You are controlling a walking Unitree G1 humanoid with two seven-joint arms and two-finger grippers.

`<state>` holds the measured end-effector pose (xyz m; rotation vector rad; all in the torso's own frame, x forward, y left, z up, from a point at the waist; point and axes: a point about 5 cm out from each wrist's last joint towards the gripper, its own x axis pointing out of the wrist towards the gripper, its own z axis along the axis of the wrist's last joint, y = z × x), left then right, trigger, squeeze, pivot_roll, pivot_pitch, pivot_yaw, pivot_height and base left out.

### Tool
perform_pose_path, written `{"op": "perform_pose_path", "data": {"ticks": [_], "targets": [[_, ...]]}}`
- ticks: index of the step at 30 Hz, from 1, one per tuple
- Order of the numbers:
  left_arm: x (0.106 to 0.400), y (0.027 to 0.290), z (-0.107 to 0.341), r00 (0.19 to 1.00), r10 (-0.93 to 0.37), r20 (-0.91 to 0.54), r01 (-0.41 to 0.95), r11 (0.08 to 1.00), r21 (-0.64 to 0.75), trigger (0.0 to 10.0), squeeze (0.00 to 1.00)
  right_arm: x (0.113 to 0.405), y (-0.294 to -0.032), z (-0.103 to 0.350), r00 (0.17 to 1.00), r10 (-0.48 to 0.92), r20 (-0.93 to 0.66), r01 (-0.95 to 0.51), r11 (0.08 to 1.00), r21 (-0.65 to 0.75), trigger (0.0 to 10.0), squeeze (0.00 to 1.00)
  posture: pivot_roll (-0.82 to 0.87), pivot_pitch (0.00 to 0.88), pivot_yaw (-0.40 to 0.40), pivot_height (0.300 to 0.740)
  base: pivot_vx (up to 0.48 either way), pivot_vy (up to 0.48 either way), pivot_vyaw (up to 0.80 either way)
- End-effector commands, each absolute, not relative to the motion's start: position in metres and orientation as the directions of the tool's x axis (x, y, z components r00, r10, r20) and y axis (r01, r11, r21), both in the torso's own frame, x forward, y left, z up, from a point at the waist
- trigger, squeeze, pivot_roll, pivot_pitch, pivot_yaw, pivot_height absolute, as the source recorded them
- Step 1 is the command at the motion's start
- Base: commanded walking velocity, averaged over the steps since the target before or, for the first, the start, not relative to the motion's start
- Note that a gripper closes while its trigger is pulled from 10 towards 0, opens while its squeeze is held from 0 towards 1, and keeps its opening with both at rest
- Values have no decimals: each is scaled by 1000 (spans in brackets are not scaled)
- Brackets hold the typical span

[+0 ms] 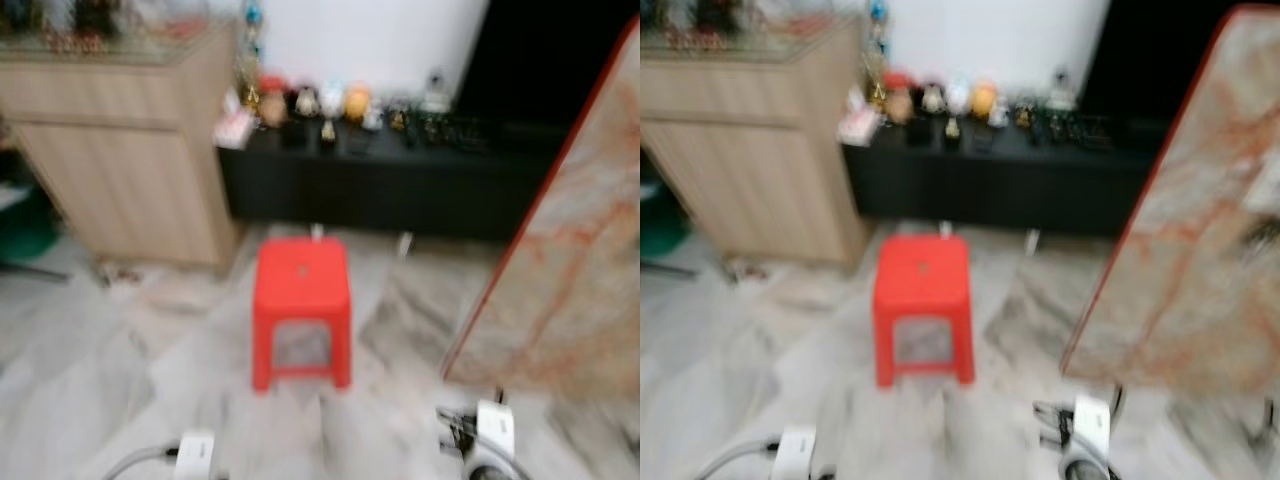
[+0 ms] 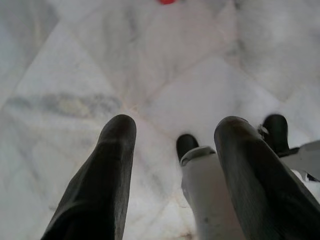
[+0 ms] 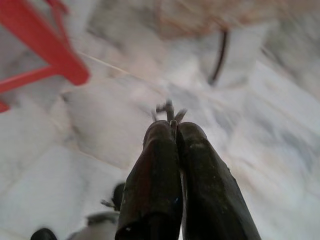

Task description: Hang keys on a hook

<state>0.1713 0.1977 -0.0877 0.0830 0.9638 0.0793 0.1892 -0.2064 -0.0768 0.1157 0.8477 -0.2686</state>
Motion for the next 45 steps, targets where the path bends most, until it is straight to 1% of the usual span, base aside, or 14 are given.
{"op": "perform_pose_path", "data": {"ticks": [1, 6, 7, 8, 13, 14, 16, 17, 20, 26, 28, 34, 38, 45], "targets": [[170, 195, -89, 563, 92, -821, -12, 995, 103, 10000, 0, 187, -209, -78, 620, -194, -760, 289, 957, -9, 10000, 0, -69, 3, -20, 740, 0, 0, 0], [169, 195, -89, 564, 90, -821, -12, 995, 100, 10000, 0, 190, -216, -74, 633, -244, -735, 316, 948, -43, 10000, 0, -66, 13, -19, 740, 0, 0, 0], [169, 195, -89, 564, 90, -821, -13, 995, 100, 10000, 0, 194, -220, -70, 645, -289, -707, 326, 941, -88, 10000, 0, -63, 15, -20, 740, 0, 0, 0], [169, 195, -89, 564, 92, -821, -14, 995, 101, 10000, 0, 200, -227, -64, 662, -359, -658, 345, 925, -158, 10000, 0, -62, 15, -20, 740, 0, 0, 0], [168, 196, -89, 563, 93, -821, -13, 994, 104, 10000, 0, 228, -247, -33, 736, -520, -434, 438, 854, -280, 10000, 0, -63, 17, -19, 740, 0, 0, 0], [168, 196, -89, 563, 93, -821, -13, 994, 104, 10000, 0, 228, -247, -33, 736, -520, -434, 438, 854, -280, 10000, 0, -63, 17, -19, 740, 0, 0, 0], [168, 197, -89, 563, 94, -821, -10, 994, 107, 10000, 0, 246, -258, -7, 772, -584, -251, 497, 801, -334, 10000, 0, -64, 21, -15, 740, 0, 0, 0], [168, 197, -89, 563, 94, -821, -10, 994, 107, 10000, 0, 246, -258, -7, 772, -584, -251, 497, 801, -334, 10000, 0, -64, 21, -15, 740, 0, 0, 0], [168, 197, -89, 564, 95, -820, -9, 994, 108, 10000, 0, 258, -263, 18, 789, -611, -71, 548, 750, -371, 10000, 0, -63, 20, -12, 740, 0, 0, 0], [168, 198, -89, 566, 95, -819, -7, 994, 110, 10000, 0, 266, -265, 44, 780, -619, 95, 608, 713, -349, 10000, 0, -65, 17, -7, 740, 0, 0, 0], [169, 198, -89, 567, 95, -818, -7, 994, 110, 10000, 0, 271, -263, 62, 771, -606, 197, 634, 697, -335, 10000, 0, -66, 14, -6, 740, 0, 0, 0], [170, 198, -88, 570, 94, -816, -3, 994, 112, 10000, 0, 282, -235, 108, 788, -436, 434, 593, 728, -345, 10000, 0, -66, 12, -4, 740, 0, 0, 0], [170, 198, -88, 572, 94, -815, -5, 994, 111, 10000, 0, 280, -220, 126, 774, -382, 504, 582, 742, -332, 10000, 0, -64, 7, -6, 740, 0, 0, 0], [170, 197, -88, 574, 90, -814, -7, 994, 105, 10000, 0, 281, -223, 129, 774, -391, 497, 584, 745, -323, 10000, 0, -66, 0, -11, 740, 0, 0, 0]]}}
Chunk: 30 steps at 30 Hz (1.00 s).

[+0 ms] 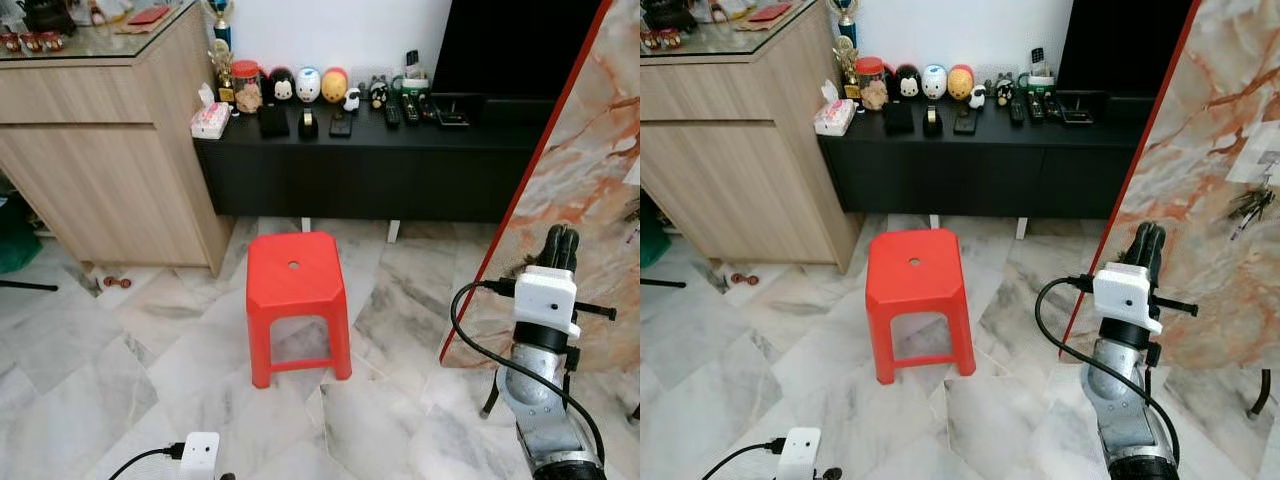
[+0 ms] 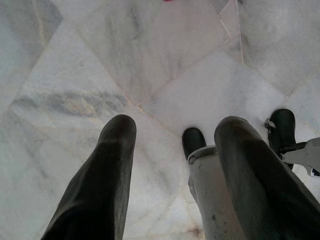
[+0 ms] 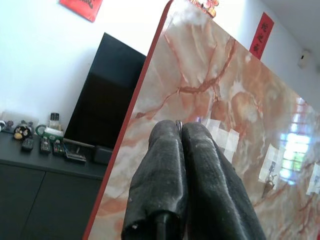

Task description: Hang keys on a hook

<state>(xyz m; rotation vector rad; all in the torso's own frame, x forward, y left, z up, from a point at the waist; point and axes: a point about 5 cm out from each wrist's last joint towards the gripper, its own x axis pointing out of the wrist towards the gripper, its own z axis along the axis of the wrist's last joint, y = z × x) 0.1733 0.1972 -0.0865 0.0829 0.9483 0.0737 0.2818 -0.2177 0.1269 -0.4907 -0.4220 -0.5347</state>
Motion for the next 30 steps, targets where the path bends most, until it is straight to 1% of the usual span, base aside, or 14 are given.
{"op": "perform_pose_path", "data": {"ticks": [1, 9, 10, 11, 12, 13, 15, 17, 20, 21, 22, 24, 28, 30], "targets": [[170, 197, -88, 574, 90, -814, -7, 994, 105, 10000, 0, 281, -223, 129, 774, -391, 497, 584, 745, -323, 10000, 0, -66, 0, -11, 740, 0, 0, 0], [168, 197, -89, 572, 87, -815, -4, 995, 103, 10000, 0, 281, -226, 122, 803, -406, 436, 560, 764, -319, 10000, 0, -67, 0, -12, 740, 0, 0, 0], [168, 197, -89, 572, 86, -816, -2, 995, 103, 10000, 0, 285, -223, 113, 836, -407, 367, 520, 800, -298, 10000, 0, -80, 0, -13, 740, 0, 0, 0], [168, 196, -89, 570, 86, -817, -5, 995, 101, 10000, 0, 286, -224, 96, 866, -441, 236, 491, 840, -230, 10000, 0, -84, 0, -21, 740, 0, 0, 0], [167, 195, -89, 570, 86, -817, -7, 995, 100, 10000, 0, 286, -224, 70, 888, -456, 53, 459, 875, -152, 10000, 0, -81, 0, -29, 740, 0, 0, 0], [167, 194, -90, 569, 87, -818, -11, 995, 97, 10000, 0, 281, -224, 43, 880, -462, -113, 453, 886, -99, 10000, 0, -73, 0, -33, 740, 0, 0, 0], [166, 193, -90, 568, 91, -818, -26, 995, 93, 10000, 0, 270, -223, 12, 845, -456, -279, 452, 888, -82, 10000, 0, -72, 0, -28, 740, 0, 0, 0], [165, 193, -91, 567, 94, -819, -33, 995, 91, 10000, 0, 269, -223, 9, 844, -452, -289, 446, 890, -90, 10000, 0, -72, 0, -28, 740, 0, 0, 0], [164, 193, -91, 561, 96, -822, -26, 995, 98, 10000, 0, 253, -225, -17, 788, -435, -435, 431, 895, -113, 10000, 0, -83, 0, -19, 740, 0, 0, 0], [164, 193, -91, 561, 96, -822, -26, 995, 98, 10000, 0, 253, -225, -17, 788, -435, -435, 431, 895, -113, 10000, 0, -83, 0, -19, 740, 0, 0, 0], [163, 194, -91, 557, 101, -824, -30, 994, 102, 10000, 0, 239, -221, -35, 749, -388, -537, 387, 914, -119, 10000, 0, -102, 0, -11, 740, 0, 0, 0], [163, 194, -92, 554, 102, -826, -28, 994, 103, 10000, 0, 227, -218, -47, 716, -347, -605, 342, 931, -129, 10000, 0, -110, 0, -7, 740, 0, 0, 0], [162, 194, -92, 550, 99, -829, -19, 994, 106, 10000, 0, 203, -214, -66, 629, -306, -715, 328, 938, -113, 10000, 0, -109, 0, -7, 740, 0, 0, 0], [161, 194, -92, 547, 103, -830, -26, 994, 107, 10000, 0, 198, -211, -70, 605, -292, -741, 319, 941, -110, 10000, 0, -113, 0, -6, 740, 0, 0, 0]]}}
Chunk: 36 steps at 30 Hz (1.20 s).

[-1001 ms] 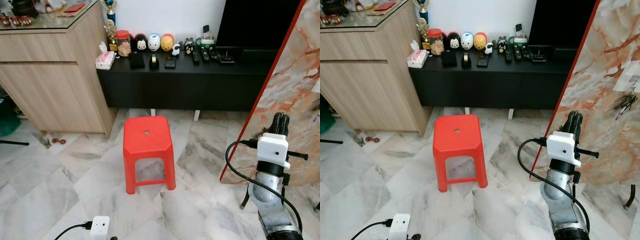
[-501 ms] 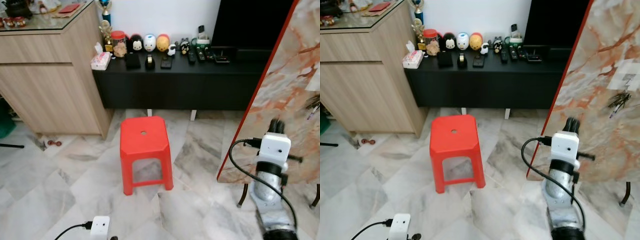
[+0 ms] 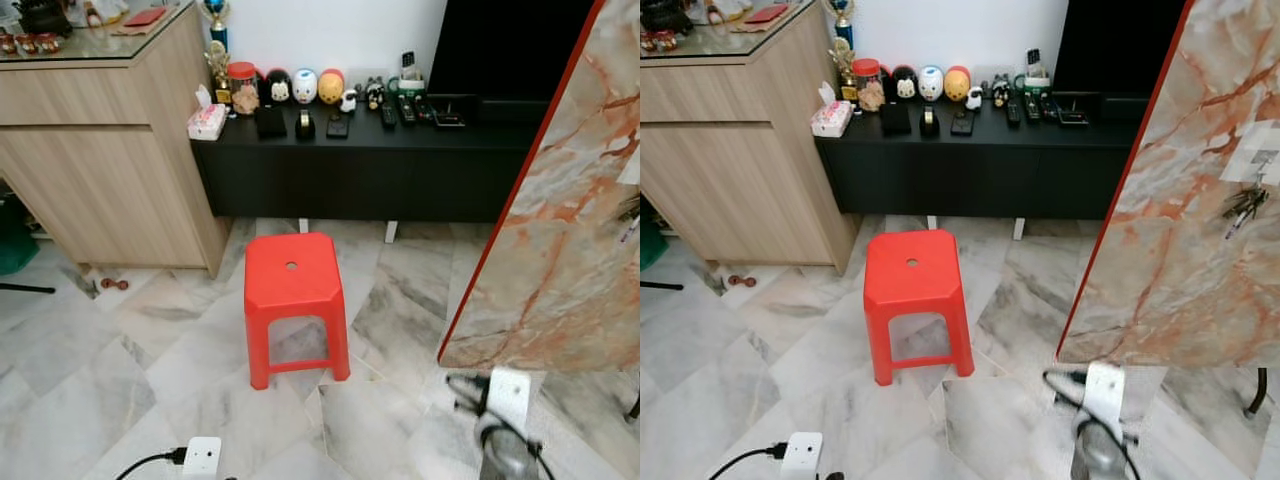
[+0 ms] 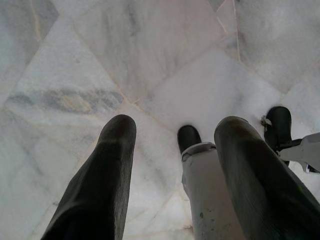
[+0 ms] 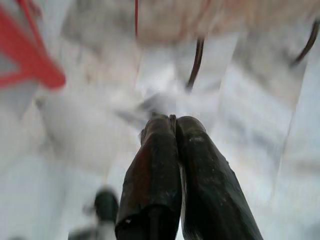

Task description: Hang keys on a hook

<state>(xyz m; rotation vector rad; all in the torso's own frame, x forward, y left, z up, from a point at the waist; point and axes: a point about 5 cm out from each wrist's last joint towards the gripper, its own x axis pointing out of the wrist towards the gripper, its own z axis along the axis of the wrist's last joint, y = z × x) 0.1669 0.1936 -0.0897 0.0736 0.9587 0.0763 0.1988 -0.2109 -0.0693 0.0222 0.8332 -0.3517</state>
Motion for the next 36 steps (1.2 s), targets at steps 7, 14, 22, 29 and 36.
{"op": "perform_pose_path", "data": {"ticks": [7, 14, 22, 29, 36], "targets": [[158, 194, -94, 532, 119, -838, -39, 992, 116, 10000, 0, 179, -197, -84, 558, -231, -797, 297, 953, -68, 10000, 0, -124, 0, 0, 740, 0, -148, 0], [158, 194, -94, 536, 117, -836, -51, 993, 106, 10000, 0, 177, -205, -84, 547, -237, -803, 308, 949, -70, 10000, 0, -131, 0, 0, 740, 0, -460, 0], [158, 194, -94, 535, 111, -838, -40, 994, 106, 10000, 0, 178, -206, -84, 553, -226, -802, 302, 951, -60, 10000, 0, -141, 0, 13, 740, 0, -461, 0], [161, 194, -93, 539, 109, -835, -41, 994, 103, 10000, 0, 178, -205, -84, 550, -221, -805, 293, 954, -62, 10000, 0, -152, 0, 21, 740, 0, -461, 0], [161, 196, -92, 543, 115, -832, -45, 993, 108, 10000, 0, 181, -208, -82, 552, -236, -799, 320, 946, -58, 10000, 0, -132, 0, 19, 740, 0, -460, 0]]}}
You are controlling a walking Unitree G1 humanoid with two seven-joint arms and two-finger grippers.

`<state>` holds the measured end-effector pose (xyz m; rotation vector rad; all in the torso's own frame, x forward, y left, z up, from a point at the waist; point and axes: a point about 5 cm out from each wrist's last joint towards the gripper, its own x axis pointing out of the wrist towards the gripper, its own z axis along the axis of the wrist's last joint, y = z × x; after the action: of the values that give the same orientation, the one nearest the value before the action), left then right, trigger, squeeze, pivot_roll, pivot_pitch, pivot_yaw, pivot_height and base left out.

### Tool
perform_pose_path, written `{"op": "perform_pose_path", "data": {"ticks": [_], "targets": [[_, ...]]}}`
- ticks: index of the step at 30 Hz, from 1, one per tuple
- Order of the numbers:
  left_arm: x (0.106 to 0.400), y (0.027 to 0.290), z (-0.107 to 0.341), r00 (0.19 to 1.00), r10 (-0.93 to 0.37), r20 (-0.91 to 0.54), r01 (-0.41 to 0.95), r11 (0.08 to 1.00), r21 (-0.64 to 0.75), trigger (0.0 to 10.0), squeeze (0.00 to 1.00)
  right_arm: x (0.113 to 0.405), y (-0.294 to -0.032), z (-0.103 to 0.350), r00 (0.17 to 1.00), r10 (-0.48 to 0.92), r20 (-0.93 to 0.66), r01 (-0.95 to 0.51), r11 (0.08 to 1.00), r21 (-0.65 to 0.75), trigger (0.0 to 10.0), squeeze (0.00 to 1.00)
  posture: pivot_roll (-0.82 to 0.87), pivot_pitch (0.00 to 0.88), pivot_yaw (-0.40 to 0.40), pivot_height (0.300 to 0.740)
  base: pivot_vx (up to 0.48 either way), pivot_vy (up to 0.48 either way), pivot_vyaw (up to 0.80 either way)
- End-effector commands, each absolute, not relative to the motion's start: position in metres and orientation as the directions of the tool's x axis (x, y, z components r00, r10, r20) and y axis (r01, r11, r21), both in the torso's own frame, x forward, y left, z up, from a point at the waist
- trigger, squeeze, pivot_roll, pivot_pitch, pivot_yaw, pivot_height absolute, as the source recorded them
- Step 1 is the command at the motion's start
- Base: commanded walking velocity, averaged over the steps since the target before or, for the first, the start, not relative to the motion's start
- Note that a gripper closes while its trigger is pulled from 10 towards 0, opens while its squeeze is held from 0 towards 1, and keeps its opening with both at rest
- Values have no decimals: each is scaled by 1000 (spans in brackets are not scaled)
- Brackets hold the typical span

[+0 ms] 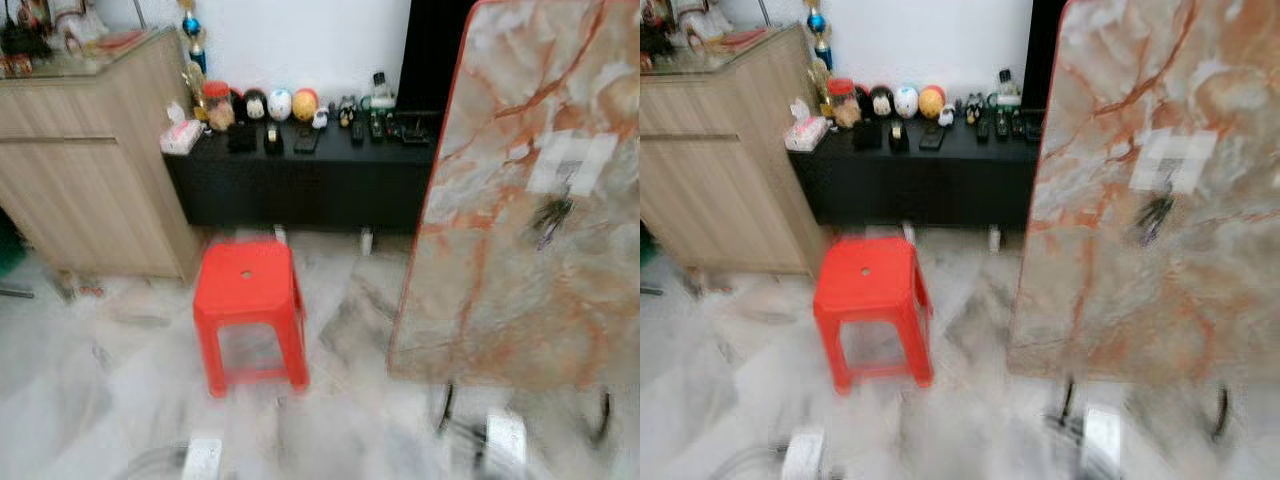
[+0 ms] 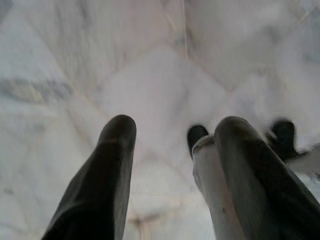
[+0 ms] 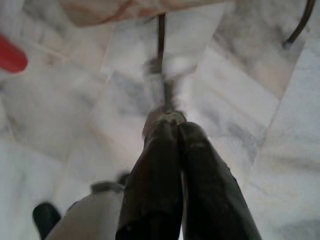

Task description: Hang keys on a hook

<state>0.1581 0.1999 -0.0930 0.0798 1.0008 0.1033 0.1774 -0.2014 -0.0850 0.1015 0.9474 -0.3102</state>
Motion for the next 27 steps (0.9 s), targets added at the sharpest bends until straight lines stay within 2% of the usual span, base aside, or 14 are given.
{"op": "perform_pose_path", "data": {"ticks": [1, 27], "targets": [[161, 196, -92, 543, 116, -832, -45, 993, 109, 10000, 0, 181, -208, -82, 553, -236, -799, 321, 945, -57, 10000, 0, -129, 0, 15, 740, 0, -461, 0], [167, 198, -90, 552, 102, -827, -14, 993, 114, 10000, 0, 185, -218, -77, 558, -311, -770, 398, 914, -81, 10000, 0, -144, 0, 23, 740, 0, -459, 0]]}}
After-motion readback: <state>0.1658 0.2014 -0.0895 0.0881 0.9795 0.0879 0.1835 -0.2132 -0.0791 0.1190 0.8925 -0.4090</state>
